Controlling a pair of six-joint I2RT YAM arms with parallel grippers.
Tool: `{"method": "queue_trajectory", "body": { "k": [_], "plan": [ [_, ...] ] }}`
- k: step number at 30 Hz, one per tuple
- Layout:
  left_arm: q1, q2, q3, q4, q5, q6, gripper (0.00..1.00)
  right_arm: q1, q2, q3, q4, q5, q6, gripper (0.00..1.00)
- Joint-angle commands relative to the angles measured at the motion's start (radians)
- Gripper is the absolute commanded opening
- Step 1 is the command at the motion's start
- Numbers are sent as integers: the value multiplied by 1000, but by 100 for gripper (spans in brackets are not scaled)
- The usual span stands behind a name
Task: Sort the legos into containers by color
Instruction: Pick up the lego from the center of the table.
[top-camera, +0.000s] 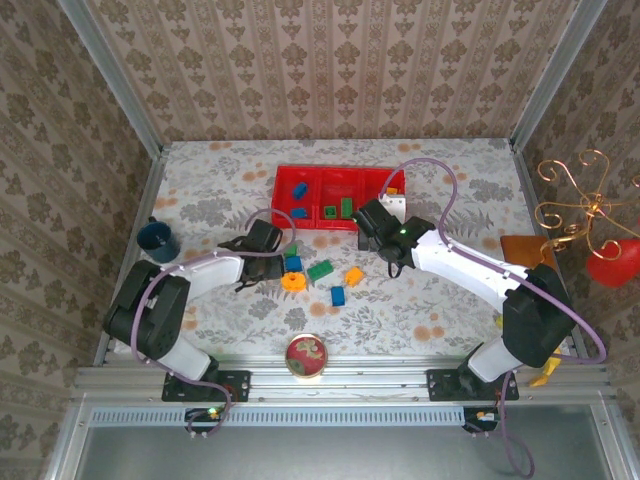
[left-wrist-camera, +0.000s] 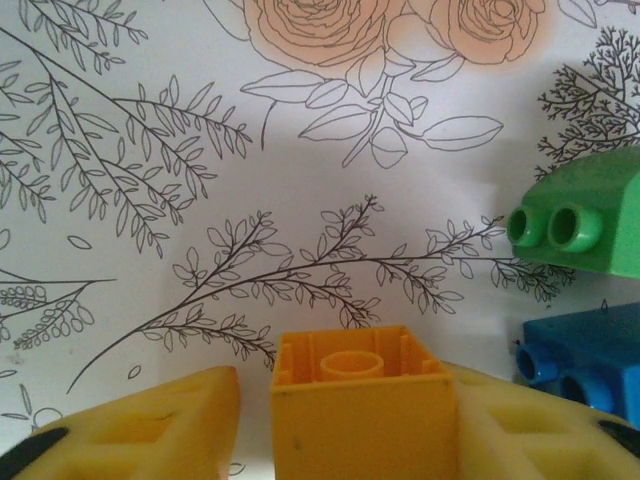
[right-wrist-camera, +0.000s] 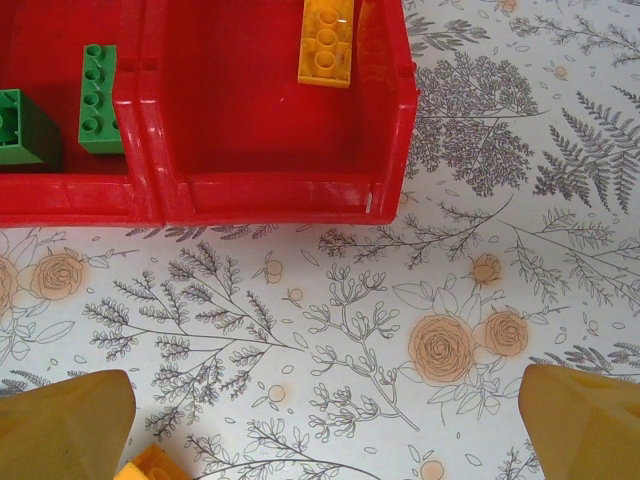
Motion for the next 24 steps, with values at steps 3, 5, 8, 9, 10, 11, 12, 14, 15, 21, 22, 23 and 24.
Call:
{"method": "queue_trajectory", "body": {
  "k": [3,5,8,9,10,11,12,14,15,21,22,23,24],
  "plan": [
    [-3,13,28,-7,-9,8,42,1,-28,-5,-20,49,18,100],
    [-1,13,28,-7,-9,8,37,2,-25,0,-21,50,16,100],
    [-1,10,26,-6,-8,7,31,1,-25,4,-22,53,16,100],
    [-1,8,27,-7,-9,9,29,1,-24,6,-22,53,16,100],
    [-1,7,27,-7,-8,10,28,2,-25,7,-22,54,16,100],
    [-1,4,28,-7,-9,11,26,2,-25,8,-22,56,17,100],
    [0,1,28,-7,-6,13,25,2,-26,10,-23,57,18,100],
    [0,-4,31,-12,-3,17,23,2,-28,9,-24,62,21,100],
    [1,-9,31,-13,-3,19,22,1,-29,9,-25,63,24,100],
    [0,-57,30,-23,-7,26,19,1,-40,3,-27,73,33,100],
    [0,-68,32,-23,-6,28,19,2,-42,2,-27,76,35,100],
    [0,-80,33,-28,-8,30,19,1,-45,0,-28,79,36,100],
    [0,-89,35,-30,-9,32,18,2,-46,-1,-27,81,37,100]
  ]
}}
